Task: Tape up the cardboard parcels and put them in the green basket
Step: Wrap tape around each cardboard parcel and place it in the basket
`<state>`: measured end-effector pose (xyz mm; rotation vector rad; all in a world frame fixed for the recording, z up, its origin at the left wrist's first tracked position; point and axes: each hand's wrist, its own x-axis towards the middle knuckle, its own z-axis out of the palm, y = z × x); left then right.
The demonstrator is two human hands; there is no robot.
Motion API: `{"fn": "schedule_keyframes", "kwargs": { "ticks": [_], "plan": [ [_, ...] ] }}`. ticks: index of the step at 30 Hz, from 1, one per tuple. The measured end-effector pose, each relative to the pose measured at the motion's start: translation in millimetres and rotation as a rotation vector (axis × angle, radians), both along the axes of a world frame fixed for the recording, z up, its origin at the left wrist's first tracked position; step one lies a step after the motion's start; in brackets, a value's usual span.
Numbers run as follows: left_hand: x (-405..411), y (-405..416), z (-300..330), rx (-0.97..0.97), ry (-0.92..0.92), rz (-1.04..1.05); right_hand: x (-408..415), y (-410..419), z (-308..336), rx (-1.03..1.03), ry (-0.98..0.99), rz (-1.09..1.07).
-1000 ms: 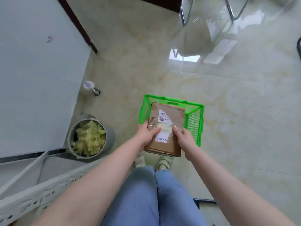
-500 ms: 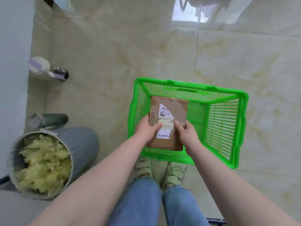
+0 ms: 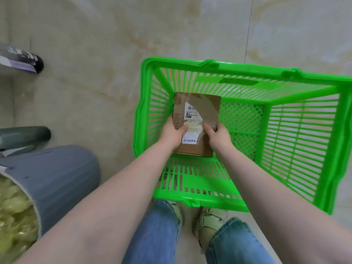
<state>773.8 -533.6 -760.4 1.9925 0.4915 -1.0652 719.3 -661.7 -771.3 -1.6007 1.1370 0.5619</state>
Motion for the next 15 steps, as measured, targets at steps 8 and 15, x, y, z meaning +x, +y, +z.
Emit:
{"fn": "schedule_keyframes", "kwargs": {
  "ticks": [8, 15],
  "plan": [
    [6, 0, -11, 0.004, -0.004, -0.003, 5, 0, -11, -0.043, -0.012, 0.019],
    [4, -2, 20, 0.114, -0.034, -0.055, 13, -2, 13, -0.209, 0.166, 0.174]
  ]
}}
